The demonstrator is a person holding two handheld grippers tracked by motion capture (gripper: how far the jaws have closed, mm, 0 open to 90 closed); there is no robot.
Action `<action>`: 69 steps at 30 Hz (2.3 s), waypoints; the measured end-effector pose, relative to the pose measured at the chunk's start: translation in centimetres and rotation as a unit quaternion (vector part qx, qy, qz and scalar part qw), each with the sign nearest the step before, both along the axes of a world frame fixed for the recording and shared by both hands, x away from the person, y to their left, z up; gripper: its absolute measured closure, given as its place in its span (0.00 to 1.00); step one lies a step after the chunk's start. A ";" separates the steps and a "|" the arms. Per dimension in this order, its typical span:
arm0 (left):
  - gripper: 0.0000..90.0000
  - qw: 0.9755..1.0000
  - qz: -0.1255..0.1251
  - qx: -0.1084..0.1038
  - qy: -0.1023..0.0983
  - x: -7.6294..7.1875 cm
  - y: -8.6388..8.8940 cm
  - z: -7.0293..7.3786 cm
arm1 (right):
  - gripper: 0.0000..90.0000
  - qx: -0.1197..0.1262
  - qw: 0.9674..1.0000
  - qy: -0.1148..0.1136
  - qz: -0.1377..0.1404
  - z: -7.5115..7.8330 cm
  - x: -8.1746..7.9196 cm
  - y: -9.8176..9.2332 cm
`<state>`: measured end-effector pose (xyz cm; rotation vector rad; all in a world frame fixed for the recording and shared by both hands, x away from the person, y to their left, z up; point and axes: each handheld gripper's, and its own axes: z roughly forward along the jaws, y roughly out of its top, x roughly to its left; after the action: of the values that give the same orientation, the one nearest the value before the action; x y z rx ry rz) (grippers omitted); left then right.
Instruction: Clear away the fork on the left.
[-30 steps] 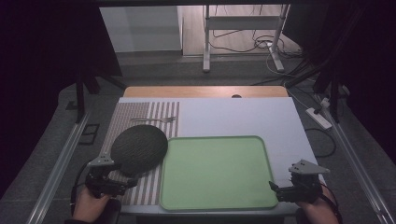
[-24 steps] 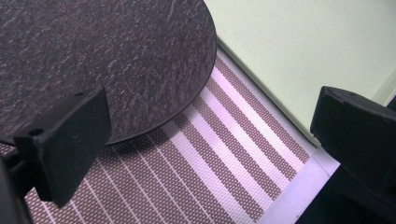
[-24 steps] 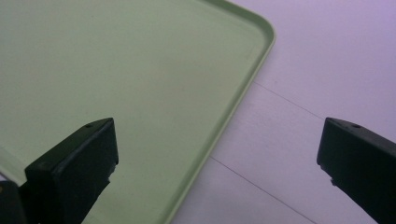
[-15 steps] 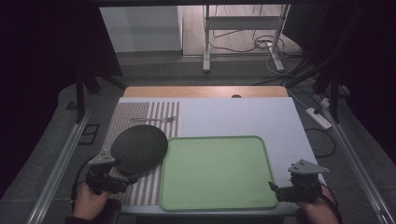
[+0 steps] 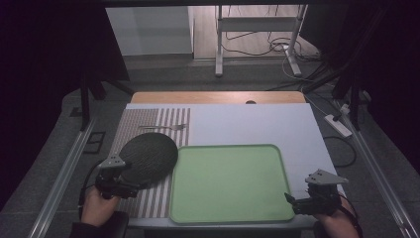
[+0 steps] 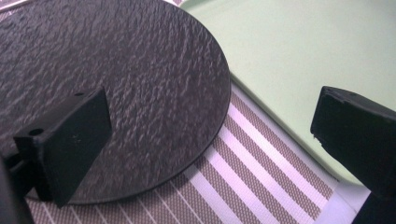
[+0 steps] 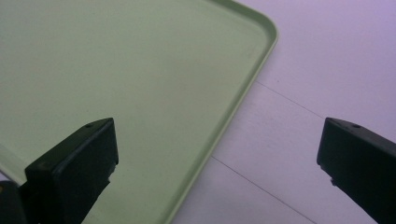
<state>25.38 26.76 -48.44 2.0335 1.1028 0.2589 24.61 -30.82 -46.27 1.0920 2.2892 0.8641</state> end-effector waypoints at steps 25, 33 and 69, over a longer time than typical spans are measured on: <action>0.00 1.000 -0.007 -0.005 0.030 6.1 0.3 -1.2 | 0.00 -0.007 1.000 0.002 0.008 -0.1 0.0 0.1; 0.00 1.000 -0.002 -0.006 0.028 8.4 0.7 -1.3 | 0.00 -0.008 1.000 0.004 0.008 -0.1 0.1 0.2; 0.00 0.997 0.033 0.023 0.060 18.7 0.6 -2.2 | 0.00 -0.008 1.000 0.008 0.013 -0.1 0.1 0.2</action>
<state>44.11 27.39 -50.66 2.0789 1.2499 0.1979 24.73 -30.64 -46.39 1.0697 2.3242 0.8490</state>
